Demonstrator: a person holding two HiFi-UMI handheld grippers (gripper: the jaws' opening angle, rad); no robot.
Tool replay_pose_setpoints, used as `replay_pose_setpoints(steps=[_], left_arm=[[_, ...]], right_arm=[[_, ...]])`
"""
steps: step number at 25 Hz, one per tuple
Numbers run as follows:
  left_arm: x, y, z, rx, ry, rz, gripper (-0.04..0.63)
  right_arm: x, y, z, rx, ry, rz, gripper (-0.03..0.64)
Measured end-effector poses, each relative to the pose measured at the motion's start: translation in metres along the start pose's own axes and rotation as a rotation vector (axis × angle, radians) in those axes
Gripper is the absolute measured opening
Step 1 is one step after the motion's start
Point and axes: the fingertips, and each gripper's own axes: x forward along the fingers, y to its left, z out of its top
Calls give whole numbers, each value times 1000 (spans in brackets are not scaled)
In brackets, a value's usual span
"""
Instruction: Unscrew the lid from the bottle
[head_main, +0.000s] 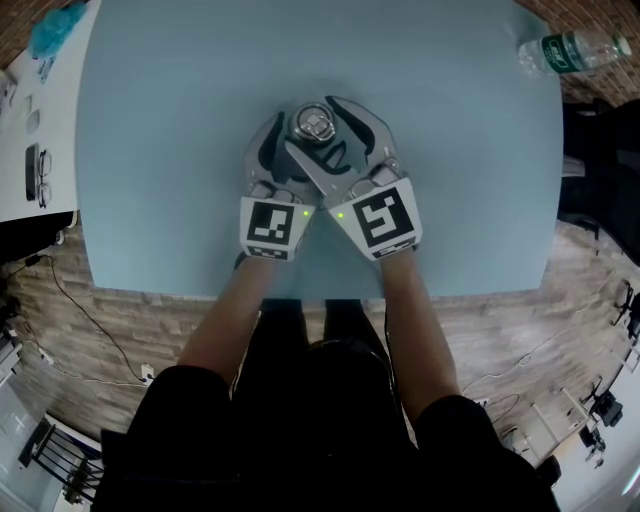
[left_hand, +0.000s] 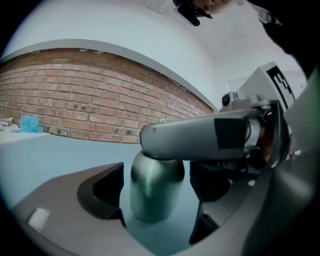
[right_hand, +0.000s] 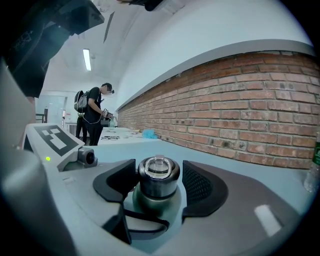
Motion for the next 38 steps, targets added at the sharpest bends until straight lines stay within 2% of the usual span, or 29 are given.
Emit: replay_pose_setpoints(steps=[7, 22, 31, 38], left_arm=[[2, 5, 0, -22, -11, 46, 380], [6, 2, 1, -11, -9, 29, 354], [5, 0, -1, 13, 3, -36, 356], [5, -1, -1, 22, 8, -92, 357]], right_arm=[[5, -1, -6, 8, 38, -25, 291], [8, 2, -8, -18, 46, 14, 267], [7, 6, -10, -47, 58, 114, 267], [6, 6, -10, -50, 57, 145, 265]])
